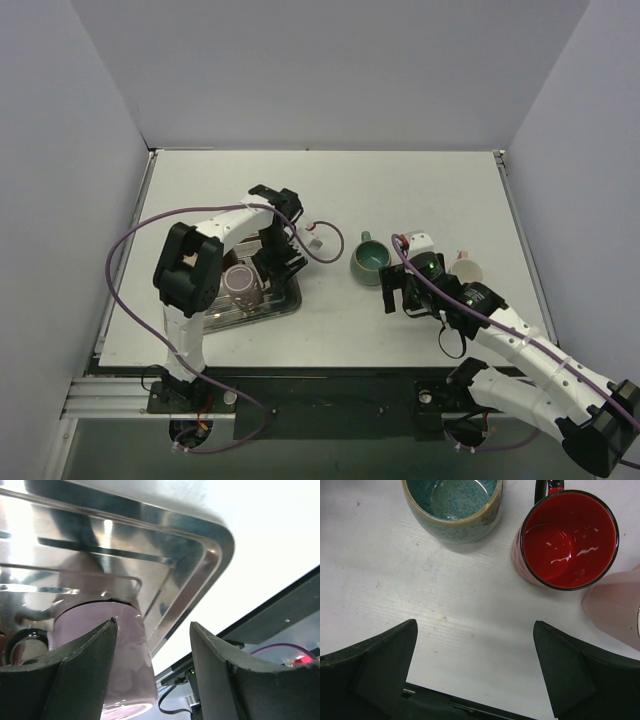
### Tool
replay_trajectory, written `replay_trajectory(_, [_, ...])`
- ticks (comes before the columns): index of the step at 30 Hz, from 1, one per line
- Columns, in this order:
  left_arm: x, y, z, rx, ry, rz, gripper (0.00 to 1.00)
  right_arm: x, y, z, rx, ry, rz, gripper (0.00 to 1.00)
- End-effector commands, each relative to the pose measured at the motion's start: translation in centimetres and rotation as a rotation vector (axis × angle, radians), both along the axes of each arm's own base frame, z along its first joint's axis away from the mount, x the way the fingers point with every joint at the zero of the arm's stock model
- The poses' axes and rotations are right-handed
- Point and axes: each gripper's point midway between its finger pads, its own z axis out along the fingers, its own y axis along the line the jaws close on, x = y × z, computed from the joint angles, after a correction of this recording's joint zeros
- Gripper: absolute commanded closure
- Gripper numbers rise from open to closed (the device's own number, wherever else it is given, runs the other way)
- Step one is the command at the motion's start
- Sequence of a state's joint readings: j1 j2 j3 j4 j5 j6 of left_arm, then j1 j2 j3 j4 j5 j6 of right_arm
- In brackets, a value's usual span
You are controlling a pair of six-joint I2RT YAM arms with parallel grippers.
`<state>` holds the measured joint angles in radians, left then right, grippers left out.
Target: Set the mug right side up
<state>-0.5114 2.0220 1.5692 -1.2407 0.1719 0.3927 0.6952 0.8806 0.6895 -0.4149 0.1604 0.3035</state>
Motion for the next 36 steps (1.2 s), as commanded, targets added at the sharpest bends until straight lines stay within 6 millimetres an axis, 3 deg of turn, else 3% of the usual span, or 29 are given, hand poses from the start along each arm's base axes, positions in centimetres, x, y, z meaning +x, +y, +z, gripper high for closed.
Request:
replay_trajectory(1, [-0.7, -2.0, 3.0, -0.123, 0.011, -0.068, 0.30, 0.2, -0.5, -0.1, -0.029, -0.021, -0.006, 0.06])
replay_trajectory(5, [1.2, -1.8, 4.1, -0.096, -0.105, -0.075, 0.29, 0.1, -0.3, -0.1, -0.028, -0.021, 0.001, 0.06])
replay_trajectory(9, [4.3, 1.7, 3.7, 0.132, -0.264, -0.025, 0.25, 0.0, -0.4, -0.3, -0.032, -0.021, 0.001, 0.06])
replay_trajectory(13, [4.5, 3.8, 4.2, 0.231, -0.262, 0.022, 0.25, 0.0, -0.5, -0.4, -0.042, -0.023, -0.005, 0.06])
replay_trajectory(19, [5.3, 3.9, 10.5, 0.015, -0.380, 0.148, 0.25, -0.1, -0.4, -0.6, -0.054, -0.018, 0.001, 0.06])
replay_trajectory(22, [5.6, 6.5, 12.6, -0.056, -0.422, 0.251, 0.25, -0.1, -0.2, -0.7, -0.053, -0.014, 0.007, 0.06])
replay_trajectory(24, [4.9, 8.3, 12.8, -0.083, -0.411, 0.296, 0.29, -0.2, -0.3, -0.6, -0.057, -0.016, 0.006, 0.06])
replay_trajectory(27, [2.3, 10.4, 11.1, -0.053, -0.367, 0.293, 0.43, -0.2, -0.3, -0.5, -0.062, -0.025, 0.006, 0.06])
replay_trajectory(31, [-0.4, 12.3, 8.0, 0.011, -0.355, 0.270, 0.47, -0.2, -0.2, -0.3, -0.060, -0.029, 0.013, 0.06])
replay_trajectory(32, [0.1, 12.8, 7.6, 0.032, -0.390, 0.263, 0.47, -0.3, -0.1, -0.3, -0.060, -0.029, 0.020, 0.06])
replay_trajectory(33, [-0.7, 13.7, 6.6, 0.080, -0.384, 0.254, 0.47, -0.3, -0.1, -0.3, -0.057, -0.029, 0.020, 0.06])
replay_trajectory(36, [0.3, 14.4, 5.0, 0.103, -0.441, 0.233, 0.47, -0.4, 0.2, 0.1, -0.040, -0.042, 0.036, 0.06])
